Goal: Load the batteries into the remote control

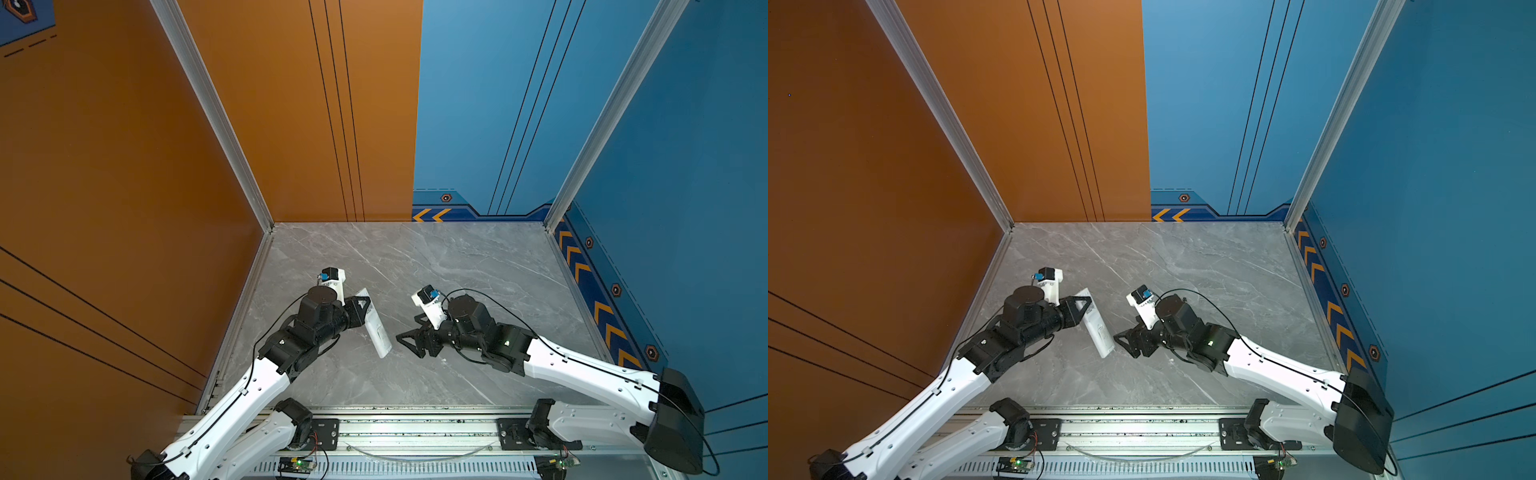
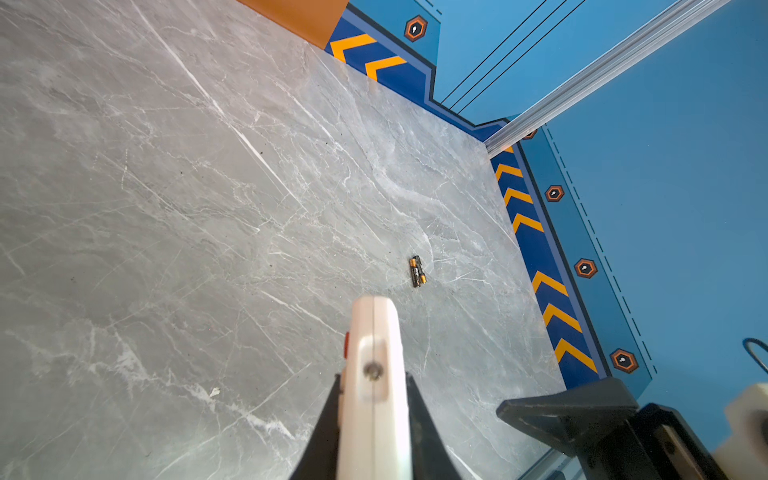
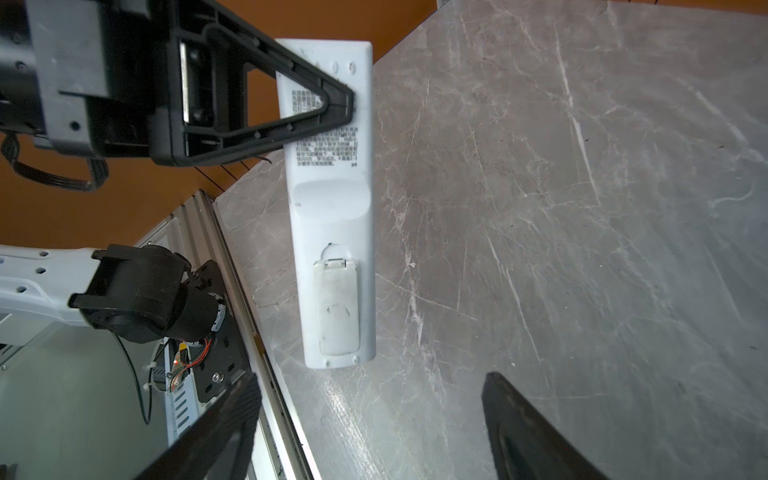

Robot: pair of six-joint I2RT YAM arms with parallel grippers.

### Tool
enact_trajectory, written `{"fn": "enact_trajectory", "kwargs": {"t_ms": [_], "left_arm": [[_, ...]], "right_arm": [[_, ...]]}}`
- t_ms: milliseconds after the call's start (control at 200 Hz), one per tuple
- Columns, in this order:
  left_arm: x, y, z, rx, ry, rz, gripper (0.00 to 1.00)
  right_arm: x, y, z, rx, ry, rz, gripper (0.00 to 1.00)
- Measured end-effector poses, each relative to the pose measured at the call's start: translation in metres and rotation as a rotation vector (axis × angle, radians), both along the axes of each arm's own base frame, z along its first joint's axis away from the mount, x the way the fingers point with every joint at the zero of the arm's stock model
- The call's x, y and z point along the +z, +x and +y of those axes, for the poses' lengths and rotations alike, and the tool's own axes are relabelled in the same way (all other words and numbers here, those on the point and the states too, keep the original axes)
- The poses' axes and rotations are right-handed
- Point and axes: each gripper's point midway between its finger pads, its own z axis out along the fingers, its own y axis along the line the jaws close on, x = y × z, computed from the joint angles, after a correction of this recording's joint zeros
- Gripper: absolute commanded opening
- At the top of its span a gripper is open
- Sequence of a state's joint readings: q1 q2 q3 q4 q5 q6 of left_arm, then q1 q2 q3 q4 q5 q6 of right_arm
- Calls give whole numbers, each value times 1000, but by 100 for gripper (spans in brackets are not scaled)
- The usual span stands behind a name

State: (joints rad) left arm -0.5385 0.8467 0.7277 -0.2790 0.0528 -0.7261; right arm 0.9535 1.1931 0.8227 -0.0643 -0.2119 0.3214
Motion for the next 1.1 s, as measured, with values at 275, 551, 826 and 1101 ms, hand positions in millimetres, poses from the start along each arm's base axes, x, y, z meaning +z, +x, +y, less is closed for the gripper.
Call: {"fn": "enact_trajectory", "kwargs": {"t_ms": [275, 551, 826, 1101], "left_arm": [[-10, -1, -6, 3, 56, 12, 0], [-15, 0, -10, -6, 95, 18, 0], [-17, -3, -15, -22, 98, 20, 0], [-17, -2, -16, -25, 100, 20, 0]], "right_arm": [[-9, 4, 25, 27, 42, 74, 79], [-26, 5, 39, 43, 46, 133, 77], [-38, 7, 48, 56, 39, 157, 73], [-41, 6, 54, 68, 46, 168, 58]]}}
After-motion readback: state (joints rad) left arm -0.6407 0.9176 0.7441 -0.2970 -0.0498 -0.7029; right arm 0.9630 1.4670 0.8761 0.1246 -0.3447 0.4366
